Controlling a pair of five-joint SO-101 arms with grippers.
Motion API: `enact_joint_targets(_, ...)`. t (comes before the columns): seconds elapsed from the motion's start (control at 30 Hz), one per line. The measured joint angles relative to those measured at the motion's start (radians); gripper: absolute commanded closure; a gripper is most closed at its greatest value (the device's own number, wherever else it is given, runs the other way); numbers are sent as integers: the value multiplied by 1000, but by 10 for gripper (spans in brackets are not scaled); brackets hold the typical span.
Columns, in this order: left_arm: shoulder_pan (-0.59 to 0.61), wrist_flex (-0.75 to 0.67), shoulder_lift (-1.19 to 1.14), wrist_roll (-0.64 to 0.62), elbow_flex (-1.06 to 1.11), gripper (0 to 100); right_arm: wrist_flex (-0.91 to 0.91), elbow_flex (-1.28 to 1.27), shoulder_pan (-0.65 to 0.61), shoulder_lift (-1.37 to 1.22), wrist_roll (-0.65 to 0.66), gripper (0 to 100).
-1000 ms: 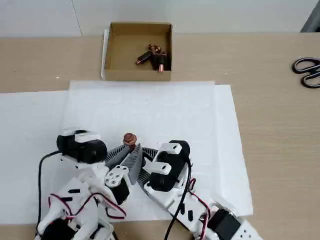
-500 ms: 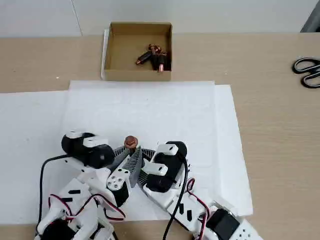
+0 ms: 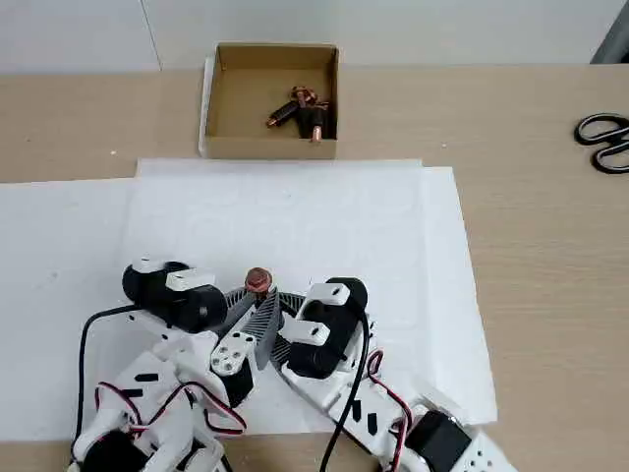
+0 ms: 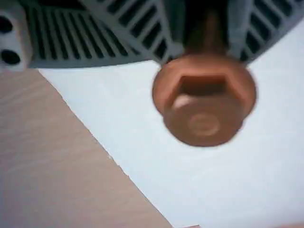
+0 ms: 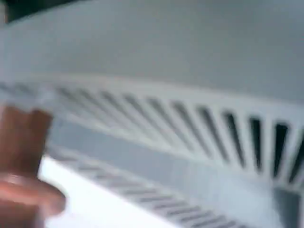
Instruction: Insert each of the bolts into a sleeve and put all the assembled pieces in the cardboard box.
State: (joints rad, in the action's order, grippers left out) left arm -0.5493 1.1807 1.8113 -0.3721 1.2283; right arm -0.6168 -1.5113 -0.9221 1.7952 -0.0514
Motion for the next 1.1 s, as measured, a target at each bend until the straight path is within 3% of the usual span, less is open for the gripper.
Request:
enact_joint_targets(0.1,0,0,0,6,3,815,0,0,2,0,0,995)
enact_joint_targets(0.4,2,0,3,6,18,812,-2,-2,2,0,0,995)
enact_joint_targets(0.77,167,2,-2,141,40,811,0,0,0,0,0,995)
enact_joint_targets(1.03,166,5,-5,101,-35,818,2,5,-2,3,2,995)
enact_joint_targets(1.1,164,5,-6,66,-64,859,2,5,2,3,2,995)
